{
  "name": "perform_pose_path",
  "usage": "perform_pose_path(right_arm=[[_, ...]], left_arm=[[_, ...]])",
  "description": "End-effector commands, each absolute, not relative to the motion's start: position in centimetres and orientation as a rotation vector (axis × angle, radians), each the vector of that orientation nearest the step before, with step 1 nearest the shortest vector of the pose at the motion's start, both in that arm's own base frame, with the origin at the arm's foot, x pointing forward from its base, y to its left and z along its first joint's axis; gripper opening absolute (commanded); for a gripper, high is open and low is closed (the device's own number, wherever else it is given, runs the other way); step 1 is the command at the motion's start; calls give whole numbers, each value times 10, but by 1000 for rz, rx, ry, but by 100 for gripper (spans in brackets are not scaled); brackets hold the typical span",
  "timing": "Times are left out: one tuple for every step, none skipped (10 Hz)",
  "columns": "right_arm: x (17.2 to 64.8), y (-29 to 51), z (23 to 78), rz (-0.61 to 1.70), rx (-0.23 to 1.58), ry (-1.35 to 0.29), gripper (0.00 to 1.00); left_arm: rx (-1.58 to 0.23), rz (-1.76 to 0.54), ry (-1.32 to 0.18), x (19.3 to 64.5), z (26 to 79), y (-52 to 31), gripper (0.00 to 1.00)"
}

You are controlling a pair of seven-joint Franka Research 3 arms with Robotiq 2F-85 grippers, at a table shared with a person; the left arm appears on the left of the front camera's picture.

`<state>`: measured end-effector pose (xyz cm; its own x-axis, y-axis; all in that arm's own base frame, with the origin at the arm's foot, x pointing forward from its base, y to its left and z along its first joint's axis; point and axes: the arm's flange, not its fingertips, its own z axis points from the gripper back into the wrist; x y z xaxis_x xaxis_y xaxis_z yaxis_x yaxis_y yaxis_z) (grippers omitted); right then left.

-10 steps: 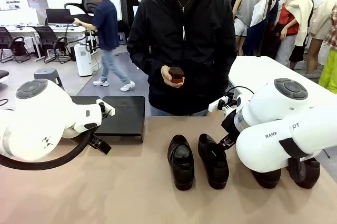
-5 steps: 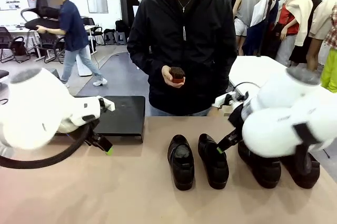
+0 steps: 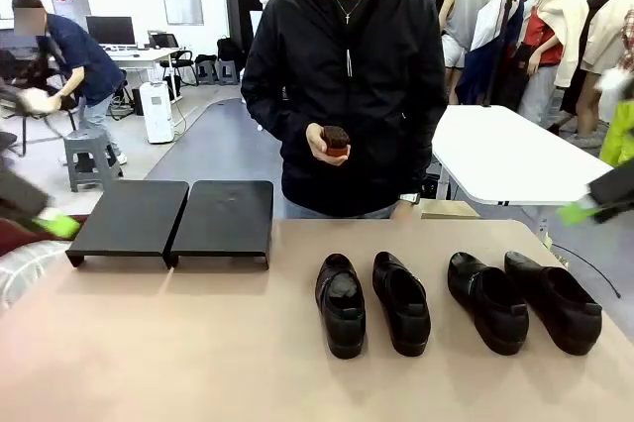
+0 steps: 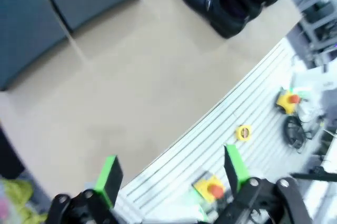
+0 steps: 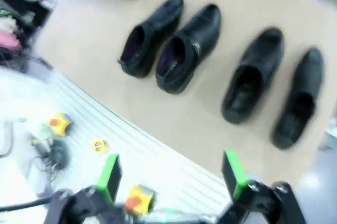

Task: Organize the shoes by placing them on the stand.
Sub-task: Pick up one Shoe and place it in the middle of the table.

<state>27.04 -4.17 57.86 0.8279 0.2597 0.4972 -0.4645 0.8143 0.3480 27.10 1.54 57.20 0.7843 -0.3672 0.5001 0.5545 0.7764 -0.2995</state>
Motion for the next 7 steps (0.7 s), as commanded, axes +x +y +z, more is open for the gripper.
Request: perform_pose_path(right_arm=[[255,-95,585,277,503,-503,100],[246,-109,588,221,502,-541,100],[247,-110,583,198,453,-580,100],[242,-106,593,255,503,-510,100],[242,-106,593,255,503,-510,100],[242,-106,593,255,503,-510,100],[242,-106,593,255,503,-510,100]], left_arm=[[-447,-438,-526,244,576,62,100],[-452,-371,-549,241,575,77,100],[-512,-290,-573,251,570,82,100],[-466,-409,-531,235,587,73,100],[-466,-409,-531,235,587,73,100],[-466,-409,-531,235,587,73,100],[-466,-409,-531,235,587,73,100]])
